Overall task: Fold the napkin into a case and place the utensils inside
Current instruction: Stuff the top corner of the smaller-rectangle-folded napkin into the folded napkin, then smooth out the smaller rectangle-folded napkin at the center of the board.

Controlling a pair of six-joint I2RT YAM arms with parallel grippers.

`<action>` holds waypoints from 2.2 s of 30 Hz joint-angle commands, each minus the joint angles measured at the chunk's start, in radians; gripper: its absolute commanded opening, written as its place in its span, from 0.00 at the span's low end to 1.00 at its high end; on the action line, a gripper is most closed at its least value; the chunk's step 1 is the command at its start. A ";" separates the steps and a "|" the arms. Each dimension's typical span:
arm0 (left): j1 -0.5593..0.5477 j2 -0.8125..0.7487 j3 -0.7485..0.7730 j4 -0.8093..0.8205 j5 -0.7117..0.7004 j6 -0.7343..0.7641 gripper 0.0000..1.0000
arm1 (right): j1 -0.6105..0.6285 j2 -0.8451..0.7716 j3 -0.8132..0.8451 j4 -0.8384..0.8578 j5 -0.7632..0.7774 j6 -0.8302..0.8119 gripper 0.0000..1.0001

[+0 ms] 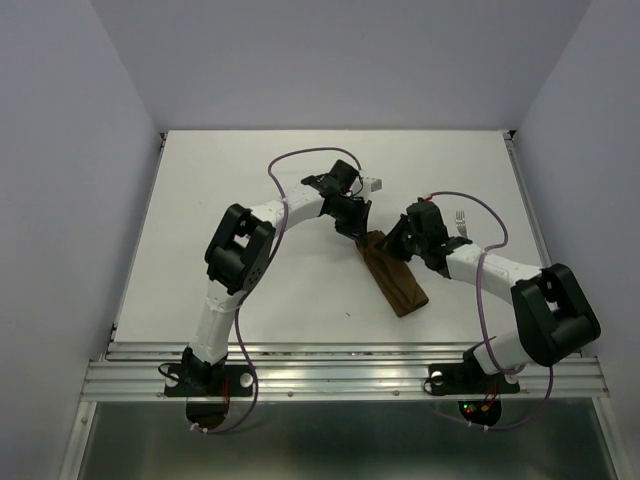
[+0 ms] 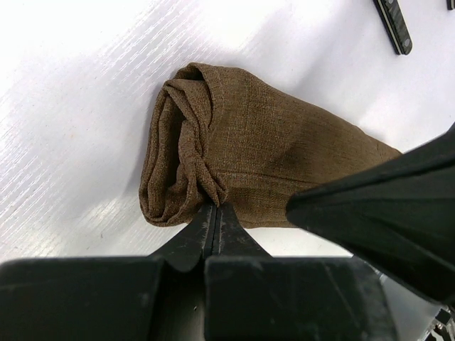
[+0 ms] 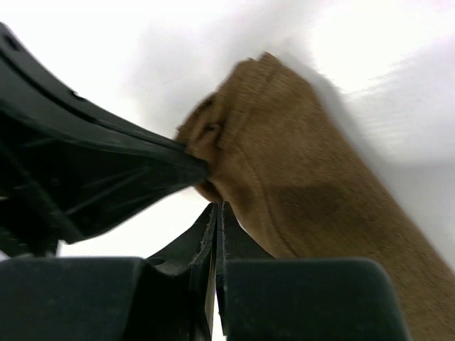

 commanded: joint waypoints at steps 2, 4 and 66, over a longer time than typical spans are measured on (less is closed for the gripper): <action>-0.004 0.003 0.045 -0.009 0.014 0.012 0.00 | 0.006 -0.026 -0.024 -0.044 0.060 -0.036 0.04; -0.004 0.003 0.045 -0.006 0.013 0.009 0.00 | 0.006 -0.022 -0.027 -0.049 0.094 -0.043 0.04; -0.113 -0.329 -0.234 0.201 -0.641 -0.164 0.34 | -0.037 0.106 0.169 -0.145 0.031 -0.186 0.13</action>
